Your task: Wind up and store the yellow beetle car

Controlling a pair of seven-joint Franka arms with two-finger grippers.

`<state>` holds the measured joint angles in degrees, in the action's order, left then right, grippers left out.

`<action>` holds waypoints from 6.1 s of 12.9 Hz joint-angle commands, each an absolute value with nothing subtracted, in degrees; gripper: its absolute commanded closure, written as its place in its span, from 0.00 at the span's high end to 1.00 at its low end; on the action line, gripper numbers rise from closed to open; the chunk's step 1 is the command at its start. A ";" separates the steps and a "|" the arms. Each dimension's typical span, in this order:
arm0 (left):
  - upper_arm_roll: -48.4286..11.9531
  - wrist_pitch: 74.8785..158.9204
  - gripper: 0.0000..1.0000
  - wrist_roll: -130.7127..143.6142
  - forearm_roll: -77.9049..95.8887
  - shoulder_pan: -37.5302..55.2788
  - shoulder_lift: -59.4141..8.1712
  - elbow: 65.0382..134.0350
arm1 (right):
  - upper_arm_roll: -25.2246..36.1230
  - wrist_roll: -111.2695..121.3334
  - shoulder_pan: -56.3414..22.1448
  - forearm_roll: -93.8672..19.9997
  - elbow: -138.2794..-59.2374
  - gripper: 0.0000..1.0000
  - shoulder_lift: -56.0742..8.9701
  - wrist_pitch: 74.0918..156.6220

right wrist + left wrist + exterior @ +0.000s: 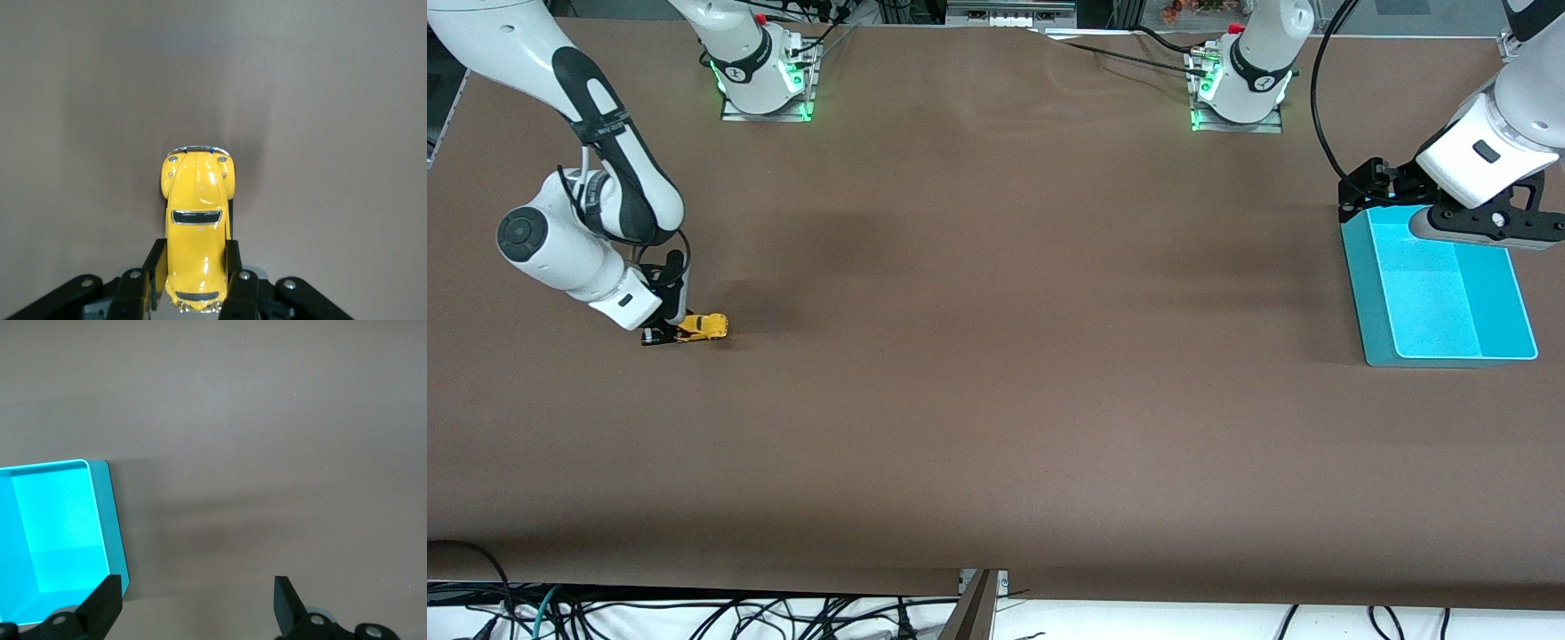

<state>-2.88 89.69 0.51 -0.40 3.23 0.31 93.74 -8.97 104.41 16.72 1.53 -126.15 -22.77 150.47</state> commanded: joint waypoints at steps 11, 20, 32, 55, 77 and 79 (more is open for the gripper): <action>-2.99 88.33 1.00 0.97 -0.53 3.08 -0.18 92.02 | -9.66 111.01 20.83 0.97 -123.32 0.80 -26.89 147.14; -2.99 88.33 1.00 0.97 -0.53 3.08 -0.26 92.02 | -12.13 110.92 20.83 0.62 -114.09 1.00 -22.94 131.41; -2.81 88.24 1.00 1.05 -0.53 2.99 -0.26 92.02 | -11.69 100.48 20.74 0.09 -111.27 1.00 -9.08 117.70; -6.24 98.33 1.00 -32.48 -5.88 3.43 0.09 118.63 | -11.60 7.86 10.46 -0.88 -102.05 1.00 8.61 95.29; -6.24 139.13 1.00 -66.44 -17.92 -15.56 -10.46 143.70 | -2.64 5.01 0.09 -0.97 -98.53 1.00 5.10 91.23; -6.33 139.22 1.00 -66.45 -19.85 -18.00 -11.16 143.79 | -2.72 4.84 0.09 -1.49 -98.79 1.00 4.92 91.32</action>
<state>-5.61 138.25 -65.58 -17.23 -15.08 -10.52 143.60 -3.45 5.50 0.94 -0.09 -100.35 5.56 92.88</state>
